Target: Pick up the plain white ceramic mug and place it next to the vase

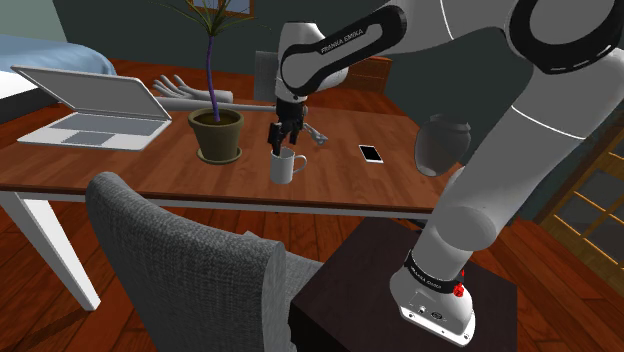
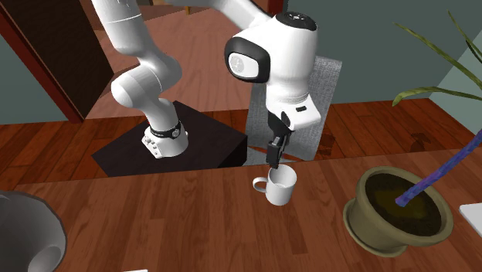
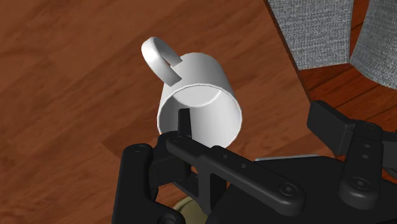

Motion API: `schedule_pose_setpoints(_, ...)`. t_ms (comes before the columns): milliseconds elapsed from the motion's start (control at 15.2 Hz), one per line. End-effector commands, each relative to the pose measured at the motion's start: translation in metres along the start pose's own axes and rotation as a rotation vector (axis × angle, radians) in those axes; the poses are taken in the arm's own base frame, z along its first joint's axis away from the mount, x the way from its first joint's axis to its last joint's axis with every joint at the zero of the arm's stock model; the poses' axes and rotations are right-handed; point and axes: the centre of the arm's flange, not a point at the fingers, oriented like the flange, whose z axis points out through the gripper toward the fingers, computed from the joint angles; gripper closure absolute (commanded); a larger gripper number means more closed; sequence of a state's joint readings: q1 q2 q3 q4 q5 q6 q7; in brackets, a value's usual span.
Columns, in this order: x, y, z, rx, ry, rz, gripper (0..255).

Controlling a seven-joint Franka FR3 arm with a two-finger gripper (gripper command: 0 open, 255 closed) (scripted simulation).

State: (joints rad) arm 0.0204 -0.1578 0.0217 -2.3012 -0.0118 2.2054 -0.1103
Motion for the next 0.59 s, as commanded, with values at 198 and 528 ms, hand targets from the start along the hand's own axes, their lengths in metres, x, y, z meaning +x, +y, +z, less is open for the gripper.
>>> schedule_pose_setpoints(198, 0.021, -0.001, 0.034, 0.008, 0.006, -0.008, 0)
schedule_pose_setpoints(528, 0.021, -0.002, 0.058, 0.008, 0.006, -0.008, 0)
